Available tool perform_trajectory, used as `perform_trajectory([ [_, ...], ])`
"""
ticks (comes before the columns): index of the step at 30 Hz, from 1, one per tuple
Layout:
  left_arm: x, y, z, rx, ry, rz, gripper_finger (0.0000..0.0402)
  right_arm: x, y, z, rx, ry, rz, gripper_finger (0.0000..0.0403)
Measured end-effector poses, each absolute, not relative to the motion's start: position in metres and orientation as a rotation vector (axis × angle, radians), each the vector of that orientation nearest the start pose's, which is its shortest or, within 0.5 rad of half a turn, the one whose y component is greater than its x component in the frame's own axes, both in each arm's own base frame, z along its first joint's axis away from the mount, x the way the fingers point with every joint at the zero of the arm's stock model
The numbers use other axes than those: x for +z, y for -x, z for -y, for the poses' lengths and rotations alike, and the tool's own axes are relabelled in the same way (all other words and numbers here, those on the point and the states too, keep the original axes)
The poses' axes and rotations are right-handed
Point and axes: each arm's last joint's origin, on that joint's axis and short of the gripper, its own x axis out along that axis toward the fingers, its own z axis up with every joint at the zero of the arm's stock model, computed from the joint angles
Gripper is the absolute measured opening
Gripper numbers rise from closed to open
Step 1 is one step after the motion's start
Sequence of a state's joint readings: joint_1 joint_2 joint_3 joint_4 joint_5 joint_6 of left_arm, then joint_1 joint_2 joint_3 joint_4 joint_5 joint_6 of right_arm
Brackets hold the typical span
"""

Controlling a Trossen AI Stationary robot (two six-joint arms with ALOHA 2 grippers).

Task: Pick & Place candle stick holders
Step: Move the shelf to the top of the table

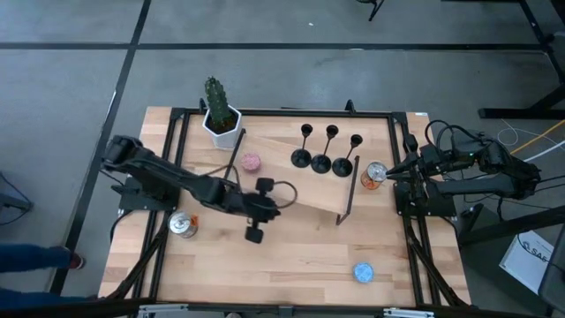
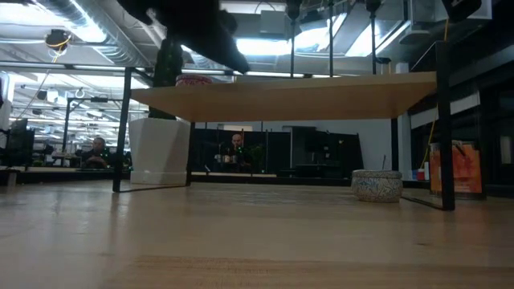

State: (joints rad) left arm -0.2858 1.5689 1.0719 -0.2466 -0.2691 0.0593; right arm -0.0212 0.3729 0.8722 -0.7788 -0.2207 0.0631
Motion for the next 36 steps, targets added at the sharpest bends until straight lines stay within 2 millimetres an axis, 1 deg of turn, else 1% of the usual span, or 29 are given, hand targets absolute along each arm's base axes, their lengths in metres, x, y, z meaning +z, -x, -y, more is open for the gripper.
perform_trajectory([
  [5,0.237,-0.339,0.089,-0.044,-0.303,-0.735,0.0002,0.343,-0.053,-0.005,0.19,-0.096,-0.285,0.0053],
  [9,0.236,-0.345,0.08,-0.01,-0.298,-0.738,0.0001,0.343,-0.053,-0.005,0.189,-0.096,-0.285,0.0053],
  [12,0.235,-0.346,0.072,0.033,-0.301,-0.75,0.0001,0.343,-0.053,-0.005,0.189,-0.096,-0.286,0.0053],
  [23,0.235,-0.351,0.044,0.09,-0.279,-0.762,0.0003,0.343,-0.053,-0.005,0.189,-0.096,-0.286,0.0053],
  [36,0.237,-0.357,0.019,0.147,-0.277,-0.732,0.0001,0.343,-0.053,-0.005,0.186,-0.096,-0.286,0.0053],
])
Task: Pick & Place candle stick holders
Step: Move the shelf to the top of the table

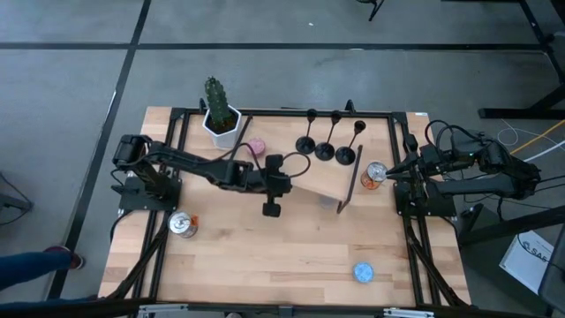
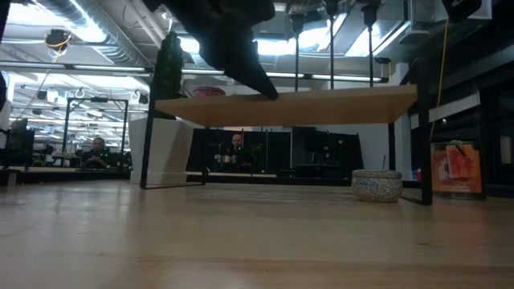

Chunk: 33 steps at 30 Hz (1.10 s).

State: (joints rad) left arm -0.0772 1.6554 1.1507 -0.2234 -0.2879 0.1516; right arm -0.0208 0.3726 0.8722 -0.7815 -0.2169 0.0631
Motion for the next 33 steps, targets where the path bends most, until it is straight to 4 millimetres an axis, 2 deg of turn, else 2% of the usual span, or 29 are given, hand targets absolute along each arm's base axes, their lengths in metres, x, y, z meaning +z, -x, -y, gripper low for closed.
perform_trajectory([
  [10,0.238,-0.359,0.005,0.133,-0.268,-0.717,0.0002,0.343,-0.053,-0.005,0.186,-0.096,-0.287,0.0053],
  [19,0.237,-0.354,0.01,-0.097,-0.258,-0.746,0.0003,0.343,-0.053,-0.005,0.186,-0.096,-0.287,0.0053],
  [25,0.245,-0.316,0.017,-0.093,-0.217,-0.766,0.0001,0.343,-0.053,-0.005,0.187,-0.096,-0.287,0.0053],
  [33,0.278,-0.247,0.02,-0.085,-0.177,-0.626,0.0001,0.343,-0.053,-0.005,0.189,-0.097,-0.286,0.0053],
])
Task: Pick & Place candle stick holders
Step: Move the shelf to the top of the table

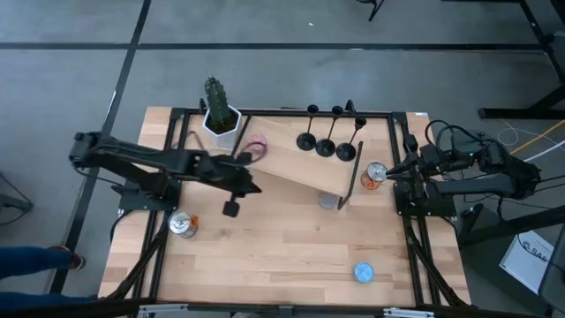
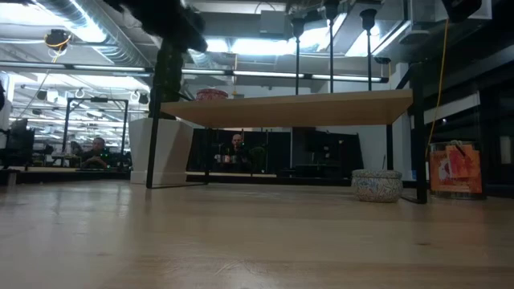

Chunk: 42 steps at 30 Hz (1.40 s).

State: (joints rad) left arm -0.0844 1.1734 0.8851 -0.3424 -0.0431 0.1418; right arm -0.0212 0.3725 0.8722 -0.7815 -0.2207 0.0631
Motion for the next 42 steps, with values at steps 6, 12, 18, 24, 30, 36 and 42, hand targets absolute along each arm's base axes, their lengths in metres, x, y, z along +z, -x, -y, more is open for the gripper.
perform_trajectory([
  [6,0.289,-0.206,0.014,0.0,-0.127,-0.606,0.0003,0.343,-0.053,-0.005,0.189,-0.097,-0.287,0.0053],
  [12,0.29,-0.182,0.008,0.118,-0.18,-0.559,0.0003,0.343,-0.053,-0.005,0.189,-0.097,-0.287,0.0053],
  [18,0.28,-0.171,-0.001,0.098,-0.243,-0.379,0.0001,0.343,-0.053,-0.005,0.189,-0.097,-0.287,0.0053],
  [24,0.269,-0.157,-0.016,0.032,-0.206,-0.199,0.0003,0.343,-0.053,-0.005,0.189,-0.097,-0.287,0.0053],
  [30,0.261,-0.143,-0.034,0.05,-0.096,-0.157,0.0003,0.343,-0.053,-0.005,0.188,-0.096,-0.287,0.0053],
  [36,0.26,-0.139,-0.043,-0.035,-0.005,-0.148,0.0001,0.342,-0.053,-0.005,0.186,-0.097,-0.293,0.0053],
  [42,0.262,-0.132,-0.048,-0.069,0.005,-0.13,0.0002,0.342,-0.053,-0.005,0.186,-0.097,-0.295,0.0053],
])
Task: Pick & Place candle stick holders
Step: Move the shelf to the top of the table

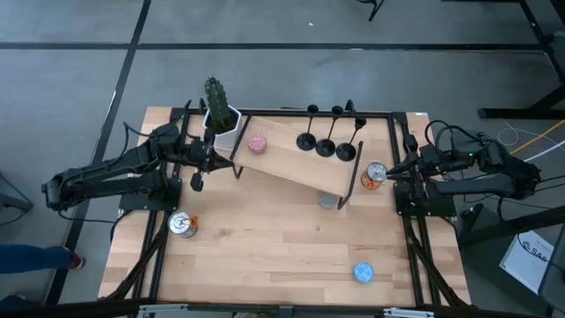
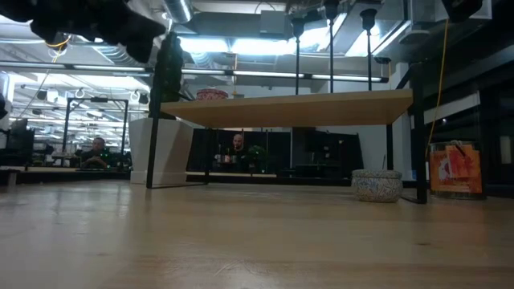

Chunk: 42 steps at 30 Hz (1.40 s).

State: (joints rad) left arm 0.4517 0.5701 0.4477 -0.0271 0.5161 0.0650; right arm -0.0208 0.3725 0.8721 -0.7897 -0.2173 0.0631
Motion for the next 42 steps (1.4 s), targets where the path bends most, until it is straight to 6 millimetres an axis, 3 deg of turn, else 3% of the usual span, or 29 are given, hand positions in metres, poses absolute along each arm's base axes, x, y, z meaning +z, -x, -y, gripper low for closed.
perform_trajectory([
  [10,0.262,-0.127,-0.057,0.003,-0.014,-0.114,0.0001,0.342,-0.053,-0.005,0.186,-0.097,-0.294,0.0053],
  [17,0.235,-0.129,-0.058,-0.011,0.011,0.075,0.0002,0.342,-0.053,-0.005,0.186,-0.097,-0.294,0.0053],
  [22,0.216,-0.123,-0.06,0.185,0.086,0.174,0.0003,0.342,-0.053,-0.005,0.187,-0.097,-0.294,0.0053],
  [25,0.209,-0.122,-0.06,0.29,0.134,0.124,0.0001,0.342,-0.053,-0.005,0.19,-0.097,-0.294,0.0053],
  [29,0.2,-0.124,-0.051,0.289,0.143,0.03,0.0002,0.342,-0.053,-0.005,0.189,-0.097,-0.294,0.0053],
  [34,0.199,-0.121,-0.039,0.275,0.112,-0.019,0.0001,0.342,-0.053,-0.005,0.189,-0.098,-0.294,0.0053],
  [42,0.219,-0.106,-0.028,0.223,0.068,-0.02,0.0001,0.343,-0.053,-0.005,0.19,-0.097,-0.287,0.0053],
])
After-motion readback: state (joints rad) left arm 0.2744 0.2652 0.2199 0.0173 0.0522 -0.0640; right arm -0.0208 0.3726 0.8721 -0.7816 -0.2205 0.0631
